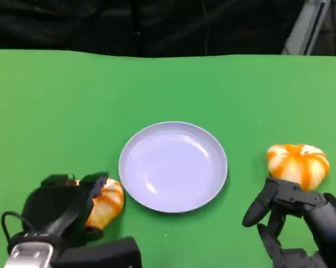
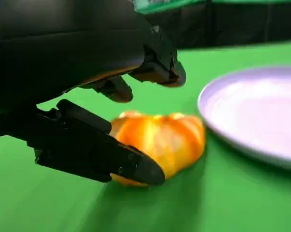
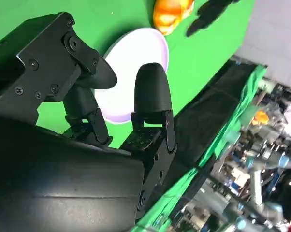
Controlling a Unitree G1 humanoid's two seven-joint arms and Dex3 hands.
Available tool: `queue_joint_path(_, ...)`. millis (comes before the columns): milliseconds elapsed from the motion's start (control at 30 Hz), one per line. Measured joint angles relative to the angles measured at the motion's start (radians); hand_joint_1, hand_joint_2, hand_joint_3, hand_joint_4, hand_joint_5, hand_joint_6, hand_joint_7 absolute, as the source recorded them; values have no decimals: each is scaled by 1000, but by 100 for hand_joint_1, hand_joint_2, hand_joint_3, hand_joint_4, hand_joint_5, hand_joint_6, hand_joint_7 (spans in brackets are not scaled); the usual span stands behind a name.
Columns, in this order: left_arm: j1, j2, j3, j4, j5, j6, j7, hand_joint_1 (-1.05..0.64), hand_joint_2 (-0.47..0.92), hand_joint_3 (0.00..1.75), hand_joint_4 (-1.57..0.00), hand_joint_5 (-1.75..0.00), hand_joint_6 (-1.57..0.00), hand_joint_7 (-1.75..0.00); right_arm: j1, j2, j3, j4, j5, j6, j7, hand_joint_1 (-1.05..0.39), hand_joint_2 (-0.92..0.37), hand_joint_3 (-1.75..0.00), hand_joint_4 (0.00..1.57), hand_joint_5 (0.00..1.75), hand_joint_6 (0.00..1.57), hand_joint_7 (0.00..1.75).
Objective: Grasp the bread from the table and place it into the plate.
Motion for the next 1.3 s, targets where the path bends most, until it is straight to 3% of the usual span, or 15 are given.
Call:
queue_joint_path(433, -123, 1, -73, 157, -27, 77, 8, -41, 92, 25, -64, -40, -72, -8, 2, 1, 1, -1, 0, 0, 0, 5, -33, -131, 80, 164, 75, 136)
queue_joint_path(467, -124, 1, -73, 158, -35, 78, 8, -35, 92, 24, -68, -54, -82, -8, 2, 1, 1, -1, 0, 0, 0, 5, -33, -131, 80, 164, 75, 136)
queue_joint_path(500, -124, 1, -68, 158, -59, 72, 9, -29, 92, 22, -65, -84, -91, -6, 2, 1, 1, -1, 0, 0, 0, 4, -33, -131, 80, 164, 75, 136)
queue_joint_path(600, -119, 11, -34, 157, -136, 17, 49, -24, 92, 20, -67, -116, -103, -5, 2, 1, 0, -1, 0, 0, 0, 4, -33, -130, 80, 164, 75, 136)
queue_joint_path(767, -99, 30, -22, 158, -184, -34, 109, -23, 92, 23, -64, -122, -105, -4, 1, 1, -2, -1, 0, 0, 0, 4, -34, -130, 81, 164, 75, 136)
queue_joint_path(1067, -73, 37, -8, 159, -242, -98, 204, -17, 91, 23, -76, -127, -120, -9, 0, 0, -3, -1, 0, 0, 0, 5, -34, -130, 80, 163, 75, 136)
queue_joint_path(1100, -71, 37, -6, 160, -243, -104, 210, -16, 84, 34, -82, -155, -110, -57, 0, 0, -3, -1, 0, 0, 0, 5, -34, -130, 80, 163, 75, 136)
queue_joint_path(1133, -64, 37, -1, 160, -245, -114, 233, -16, 73, 54, -84, -165, -95, -99, -1, 1, -2, -1, 0, 0, 0, 5, -34, -130, 80, 163, 75, 136)
queue_joint_path(1167, -52, 36, 7, 159, -247, -130, 279, -15, 64, 72, -85, -170, -86, -122, -1, 1, -2, -2, 0, 1, 1, 5, -34, -130, 80, 164, 75, 136)
queue_joint_path(1200, -43, 36, 17, 153, -248, -144, 322, -16, 58, 88, -84, -173, -81, -137, -2, 0, -3, -2, 0, 2, 1, 5, -34, -130, 81, 164, 75, 136)
queue_joint_path(1300, -24, 36, 43, 108, -238, -161, 417, -15, 54, 99, -84, -174, -78, -147, -2, 0, -3, -3, 1, 4, 2, 6, -34, -131, 82, 165, 75, 136)
